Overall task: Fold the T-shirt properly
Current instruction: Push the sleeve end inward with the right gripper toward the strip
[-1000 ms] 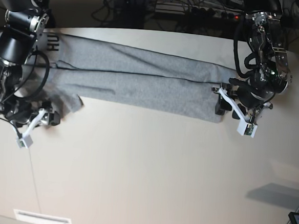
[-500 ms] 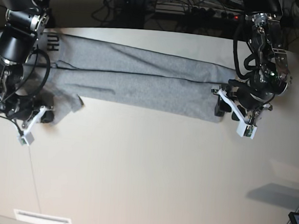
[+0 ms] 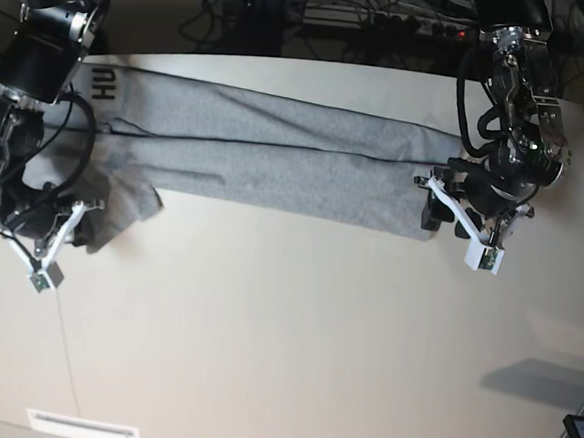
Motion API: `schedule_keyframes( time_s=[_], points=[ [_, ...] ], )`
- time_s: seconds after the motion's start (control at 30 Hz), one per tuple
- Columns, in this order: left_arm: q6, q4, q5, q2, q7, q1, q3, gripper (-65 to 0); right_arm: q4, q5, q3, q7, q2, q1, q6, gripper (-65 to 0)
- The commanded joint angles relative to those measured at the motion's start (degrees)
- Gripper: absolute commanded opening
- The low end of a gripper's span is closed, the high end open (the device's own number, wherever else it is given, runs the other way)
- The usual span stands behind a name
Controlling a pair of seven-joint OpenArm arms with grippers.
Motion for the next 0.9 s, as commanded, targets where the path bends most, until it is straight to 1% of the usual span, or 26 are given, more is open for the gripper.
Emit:
schedule_keyframes(
  time_s=[0.0,0.03,0.1,0.2,0.4,0.5,0.67,0.87],
  points=[
    [-0.09,0.81,-0.25,-0.54,-1.22,-1.23,-0.12,-33.9,1.68,0.94,1.52,-0.74,0.92,0.75,-0.05,-64.9],
    [-0.09,0.81,-0.25,-0.54,-1.22,-1.23,-0.12,-33.9,2.38,1.11,2.75,-2.32,0.83,0.31,-0.05,-64.9],
    [-0.09,0.37,-0.25,-0.54,-1.22,-1.32,-0.21,-33.9,3.96,1.11,5.03,-4.34,-0.4,-0.57,-0.05,-64.9],
    [-0.09,0.02,-0.16,-0.54,-1.22,-2.02,-0.03,-33.9,7.13,1.11,6.97,-4.52,-0.66,-3.3,-0.05,-64.9],
    [-0.09,-0.5,-0.16,-0.54,-1.22,-2.55,-0.12,-33.9,14.07,1.11,6.97,-4.61,-1.28,-9.28,-0.05,-64.9],
    [-0.09,-1.3,-0.16,-0.54,-1.22,-3.43,0.15,-33.9,17.5,1.11,6.97,-4.61,-2.51,-11.83,-0.05,-64.9],
    [-0.09,-4.02,-0.16,-0.54,-1.22,-4.13,0.15,-33.9,24.54,1.55,6.88,-4.61,-2.86,-17.19,-0.05,-64.9],
    [-0.09,-4.9,-0.16,-0.54,-1.31,-4.13,0.15,-33.9,27.35,11.93,6.97,-4.61,-2.51,-23.08,-0.05,-64.9]
  ],
)
